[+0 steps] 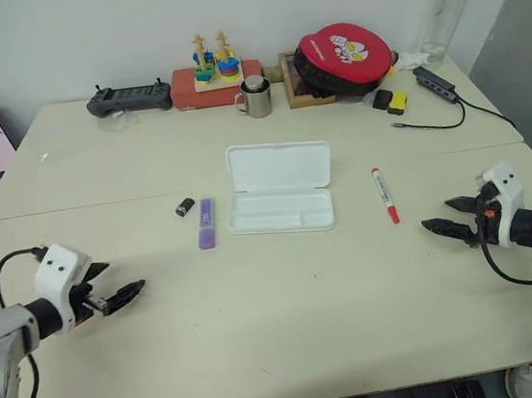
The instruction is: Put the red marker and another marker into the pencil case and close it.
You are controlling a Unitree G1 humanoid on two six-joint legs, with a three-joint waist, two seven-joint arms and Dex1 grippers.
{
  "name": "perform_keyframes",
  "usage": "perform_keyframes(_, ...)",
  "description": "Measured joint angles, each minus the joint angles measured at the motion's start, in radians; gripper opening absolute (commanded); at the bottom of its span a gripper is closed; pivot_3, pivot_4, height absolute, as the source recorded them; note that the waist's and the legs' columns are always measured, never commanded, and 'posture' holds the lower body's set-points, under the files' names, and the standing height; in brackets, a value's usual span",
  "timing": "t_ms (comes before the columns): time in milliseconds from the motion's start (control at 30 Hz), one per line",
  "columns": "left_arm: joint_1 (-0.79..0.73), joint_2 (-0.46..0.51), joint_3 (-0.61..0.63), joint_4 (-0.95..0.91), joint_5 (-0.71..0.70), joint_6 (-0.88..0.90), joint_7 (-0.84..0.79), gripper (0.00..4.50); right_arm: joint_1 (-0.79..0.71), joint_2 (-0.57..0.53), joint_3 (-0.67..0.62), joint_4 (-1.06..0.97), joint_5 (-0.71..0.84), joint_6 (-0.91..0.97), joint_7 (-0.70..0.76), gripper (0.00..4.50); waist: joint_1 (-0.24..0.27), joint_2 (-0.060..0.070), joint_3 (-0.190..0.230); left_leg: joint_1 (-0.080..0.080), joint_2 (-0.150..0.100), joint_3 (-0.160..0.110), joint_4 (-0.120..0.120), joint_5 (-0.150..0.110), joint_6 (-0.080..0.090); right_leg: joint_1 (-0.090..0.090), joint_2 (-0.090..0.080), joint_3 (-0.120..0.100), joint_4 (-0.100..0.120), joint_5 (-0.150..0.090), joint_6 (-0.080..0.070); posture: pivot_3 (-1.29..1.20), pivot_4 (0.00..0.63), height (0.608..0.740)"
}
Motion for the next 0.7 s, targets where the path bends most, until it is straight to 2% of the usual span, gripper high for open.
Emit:
perform_keyframes(133,-0.109,-0.061,-0.065,-0.193,-0.082,0.076,0.011,4.50,-0.138,0.046,0.069,-0.094,0.037,0.031,0.002,4.46,-0.002,0.000,0.000,0.000,0.001,0.000,0.000,0.000,0.000,0.000,0.000,0.000,0.000,0.000,0.000,0.00,0.150,0.740)
perform_keyframes(200,-0.139,-0.106,-0.124,-0.267,-0.105,0.108,0.019,4.50,-0.198,0.105,0.171,-0.102,0.018,0.030,0.007,4.46,-0.006,0.000,0.000,0.000,0.000,0.000,0.000,0.000,0.000,0.000,0.000,0.000,0.000,0.000,0.000,0.00,0.150,0.740)
perform_keyframes(333,-0.177,-0.154,-0.234,-0.328,-0.116,0.126,0.011,4.50,-0.294,0.197,0.375,-0.034,-0.071,0.016,0.027,4.46,-0.007,0.000,0.000,-0.001,0.000,0.001,0.000,0.000,0.000,-0.002,0.000,0.000,0.000,0.000,0.000,0.00,0.150,0.740)
perform_keyframes(500,-0.228,-0.168,-0.262,-0.330,-0.118,0.124,-0.002,4.50,-0.385,0.268,0.504,0.021,-0.145,0.010,0.049,4.46,-0.006,0.000,0.000,-0.001,-0.001,0.001,0.001,0.000,0.000,-0.002,0.000,-0.001,0.000,0.000,0.000,0.00,0.150,0.740)
perform_keyframes(600,-0.251,-0.183,-0.287,-0.326,-0.116,0.122,-0.001,4.50,-0.407,0.303,0.574,0.058,-0.188,0.002,0.062,3.95,-0.004,0.000,0.000,-0.001,-0.001,0.000,0.002,0.000,0.000,-0.002,0.000,-0.001,0.001,0.000,0.000,0.00,0.150,0.740)
perform_keyframes(700,-0.257,-0.193,-0.289,-0.322,-0.112,0.121,0.002,4.50,-0.408,0.304,0.621,0.098,-0.233,0.005,0.078,3.13,-0.005,0.000,0.000,-0.001,-0.001,0.000,0.002,0.000,0.000,-0.002,0.000,-0.001,0.001,0.000,0.000,0.00,0.150,0.740)
